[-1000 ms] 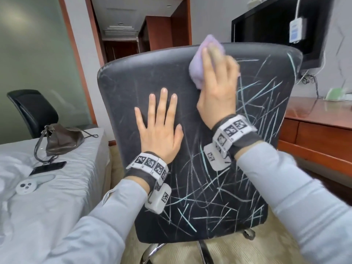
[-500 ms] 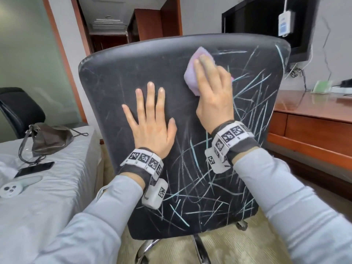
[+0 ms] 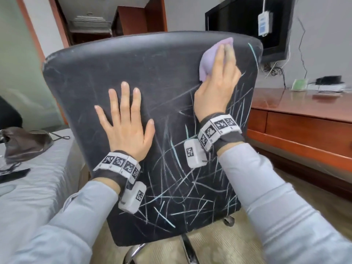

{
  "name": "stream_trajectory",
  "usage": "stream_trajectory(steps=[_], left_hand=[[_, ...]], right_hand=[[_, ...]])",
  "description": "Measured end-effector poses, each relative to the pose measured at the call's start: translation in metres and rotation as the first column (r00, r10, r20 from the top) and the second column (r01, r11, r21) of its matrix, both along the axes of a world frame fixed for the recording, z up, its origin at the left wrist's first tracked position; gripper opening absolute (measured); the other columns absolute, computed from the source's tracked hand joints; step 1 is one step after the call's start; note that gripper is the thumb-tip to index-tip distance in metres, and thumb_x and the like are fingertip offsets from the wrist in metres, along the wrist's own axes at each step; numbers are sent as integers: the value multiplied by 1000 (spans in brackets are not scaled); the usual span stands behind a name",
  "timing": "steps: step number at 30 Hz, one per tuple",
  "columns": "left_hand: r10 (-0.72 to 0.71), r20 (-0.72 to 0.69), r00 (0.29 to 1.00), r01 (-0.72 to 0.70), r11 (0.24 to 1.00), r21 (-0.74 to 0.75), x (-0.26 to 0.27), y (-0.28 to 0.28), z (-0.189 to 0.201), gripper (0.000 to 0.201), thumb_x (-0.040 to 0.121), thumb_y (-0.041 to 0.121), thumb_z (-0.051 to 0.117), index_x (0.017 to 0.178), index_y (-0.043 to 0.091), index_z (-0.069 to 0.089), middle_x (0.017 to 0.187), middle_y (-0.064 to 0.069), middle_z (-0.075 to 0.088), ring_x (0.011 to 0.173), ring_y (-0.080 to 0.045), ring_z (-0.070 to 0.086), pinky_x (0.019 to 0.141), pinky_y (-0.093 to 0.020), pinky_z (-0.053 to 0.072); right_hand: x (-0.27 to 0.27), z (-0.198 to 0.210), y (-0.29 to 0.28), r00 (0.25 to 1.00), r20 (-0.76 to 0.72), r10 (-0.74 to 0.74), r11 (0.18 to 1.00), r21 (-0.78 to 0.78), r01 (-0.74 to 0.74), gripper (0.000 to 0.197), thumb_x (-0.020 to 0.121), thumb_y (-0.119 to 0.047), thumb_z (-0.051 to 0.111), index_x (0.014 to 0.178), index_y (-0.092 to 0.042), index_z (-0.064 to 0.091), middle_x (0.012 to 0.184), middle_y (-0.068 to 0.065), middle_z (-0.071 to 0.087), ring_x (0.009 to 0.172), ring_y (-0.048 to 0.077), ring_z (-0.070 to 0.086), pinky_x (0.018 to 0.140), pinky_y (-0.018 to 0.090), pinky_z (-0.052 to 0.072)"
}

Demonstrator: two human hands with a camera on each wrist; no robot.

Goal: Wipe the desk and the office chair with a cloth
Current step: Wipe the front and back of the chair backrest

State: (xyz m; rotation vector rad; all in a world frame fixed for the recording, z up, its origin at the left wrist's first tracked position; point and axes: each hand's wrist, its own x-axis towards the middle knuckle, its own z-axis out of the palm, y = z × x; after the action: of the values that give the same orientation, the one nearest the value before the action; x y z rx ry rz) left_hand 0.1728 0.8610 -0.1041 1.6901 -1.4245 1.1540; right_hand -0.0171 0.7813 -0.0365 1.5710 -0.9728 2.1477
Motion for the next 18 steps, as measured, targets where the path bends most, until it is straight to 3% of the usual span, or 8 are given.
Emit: stream_trajectory(steps=[5, 6, 9, 11, 13, 15, 17, 18], left_hand=[[-7, -29, 1000, 7, 1000, -23, -1, 0, 0, 81, 93, 45, 46, 161, 17, 12, 169, -8, 0, 155, -34, -2, 117, -71, 4], [-9, -20, 1000, 9, 1000, -20, 2, 0, 0, 80, 94, 45, 45, 161, 17, 11, 169, -7, -1, 155, -33, -3, 117, -70, 4], [-17, -7, 1000, 16, 1000, -20, 8, 1, -1, 80, 93, 44, 44, 161, 18, 11, 169, -6, -2, 155, -31, -4, 117, -69, 4], [-26, -40, 999, 25, 999, -31, 4, 0, -1, 82, 92, 44, 47, 160, 15, 14, 169, -8, 0, 155, -35, -3, 116, -71, 3], [-69, -126, 990, 63, 996, -58, -12, 0, 3, 84, 89, 42, 52, 158, 8, 19, 168, -14, 1, 153, -41, -3, 115, -73, 1], [-169, -138, 976, 158, 984, -85, -37, -1, 11, 86, 86, 36, 57, 155, 0, 22, 166, -21, 2, 152, -45, -3, 116, -71, -1], [-246, -28, 969, 245, 969, -38, -65, -7, 21, 87, 87, 33, 56, 156, -1, 18, 166, -22, 2, 154, -39, -2, 119, -67, -2], [-257, 11, 966, 257, 966, -9, -76, -10, 25, 86, 89, 34, 52, 158, 0, 13, 167, -19, 0, 155, -34, -3, 119, -66, -3]], right_hand=[[17, -20, 11, 902, -430, 35, 985, -136, -103, 72, 71, 16, 45, 141, 3, 49, 148, 18, 46, 111, 37, 48, 98, 47, 41], [4, -18, 0, 923, -384, 23, 989, -128, -78, 73, 69, 17, 47, 141, 4, 48, 148, 20, 45, 113, 39, 49, 99, 47, 41], [-41, 0, -25, 1000, 20, 15, 999, 48, -16, 75, 71, 11, 41, 146, 4, 39, 154, 21, 35, 129, 37, 43, 111, 43, 33], [-39, -1, -20, 998, 62, 25, 997, 67, -29, 80, 69, 11, 39, 148, 3, 35, 156, 20, 33, 136, 35, 37, 116, 43, 28], [-15, -17, -6, 978, -199, 62, 997, -28, -69, 84, 65, 19, 43, 148, 5, 36, 156, 21, 32, 142, 37, 32, 119, 48, 24], [-4, -37, 1, 874, -481, 75, 987, -92, -136, 88, 62, 24, 46, 147, 5, 37, 156, 21, 32, 144, 40, 30, 119, 52, 23], [-19, -36, -7, 836, -547, 48, 985, -112, -130, 89, 62, 24, 47, 148, 4, 36, 156, 22, 31, 145, 40, 28, 118, 53, 23], [-32, -31, -14, 867, -498, 33, 991, -100, -94, 89, 63, 24, 47, 149, 4, 35, 157, 22, 29, 146, 39, 26, 119, 53, 22]])
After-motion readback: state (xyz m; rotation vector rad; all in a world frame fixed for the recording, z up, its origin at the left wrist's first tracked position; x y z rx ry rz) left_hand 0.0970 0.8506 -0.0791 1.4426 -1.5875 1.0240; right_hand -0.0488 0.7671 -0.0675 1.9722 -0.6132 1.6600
